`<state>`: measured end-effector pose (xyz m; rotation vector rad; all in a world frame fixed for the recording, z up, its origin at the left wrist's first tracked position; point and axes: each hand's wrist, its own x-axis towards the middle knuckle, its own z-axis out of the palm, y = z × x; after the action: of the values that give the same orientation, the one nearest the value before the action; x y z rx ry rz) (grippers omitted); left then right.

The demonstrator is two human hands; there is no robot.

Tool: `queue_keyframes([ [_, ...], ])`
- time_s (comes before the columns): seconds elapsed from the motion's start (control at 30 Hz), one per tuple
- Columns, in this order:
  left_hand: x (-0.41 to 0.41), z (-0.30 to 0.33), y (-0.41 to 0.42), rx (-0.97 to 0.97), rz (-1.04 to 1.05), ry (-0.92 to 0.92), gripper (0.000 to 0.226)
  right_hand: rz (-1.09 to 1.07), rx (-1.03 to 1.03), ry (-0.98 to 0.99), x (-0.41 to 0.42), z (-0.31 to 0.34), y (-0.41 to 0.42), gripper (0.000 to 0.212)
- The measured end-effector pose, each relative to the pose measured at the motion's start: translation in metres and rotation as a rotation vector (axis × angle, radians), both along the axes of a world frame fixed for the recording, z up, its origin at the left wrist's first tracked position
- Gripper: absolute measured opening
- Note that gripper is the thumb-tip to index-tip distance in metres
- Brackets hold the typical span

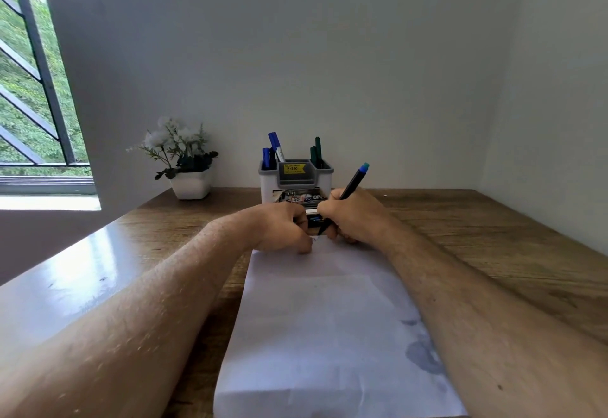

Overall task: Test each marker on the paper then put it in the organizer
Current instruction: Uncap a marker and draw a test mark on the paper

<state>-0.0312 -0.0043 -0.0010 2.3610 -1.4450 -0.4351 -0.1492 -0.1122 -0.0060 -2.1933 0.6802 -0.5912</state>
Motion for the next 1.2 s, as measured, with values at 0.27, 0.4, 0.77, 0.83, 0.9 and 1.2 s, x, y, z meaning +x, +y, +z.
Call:
queue_keyframes([
  [0.27, 0.004, 0.002, -0.001, -0.375, 0.116, 0.038, 0.026, 0.001, 0.258, -0.396, -0.001, 0.009, -0.004, 0.018],
  [0.4, 0.007, 0.000, -0.008, -0.589, 0.220, 0.290, 0.029, 0.039, 0.303, -0.491, -0.002, 0.011, -0.003, 0.019],
  [0.77, 0.013, 0.000, -0.003, -0.940, 0.358, 0.528, 0.012, 0.066, 0.437, -0.654, -0.004, 0.014, -0.002, 0.013],
  [0.83, 0.015, 0.000, -0.004, -0.991, 0.416, 0.701, 0.012, 0.095, 0.486, -0.668, -0.005, 0.014, -0.001, 0.017],
  [0.9, 0.017, 0.000, -0.005, -1.032, 0.478, 0.863, 0.014, 0.110, 0.501, -0.674, -0.006, 0.014, 0.000, 0.019],
  [1.2, 0.015, 0.005, -0.003, -1.113, 0.544, 1.069, 0.024, 0.110, 0.482, -0.664, -0.005, 0.014, -0.001, 0.019],
])
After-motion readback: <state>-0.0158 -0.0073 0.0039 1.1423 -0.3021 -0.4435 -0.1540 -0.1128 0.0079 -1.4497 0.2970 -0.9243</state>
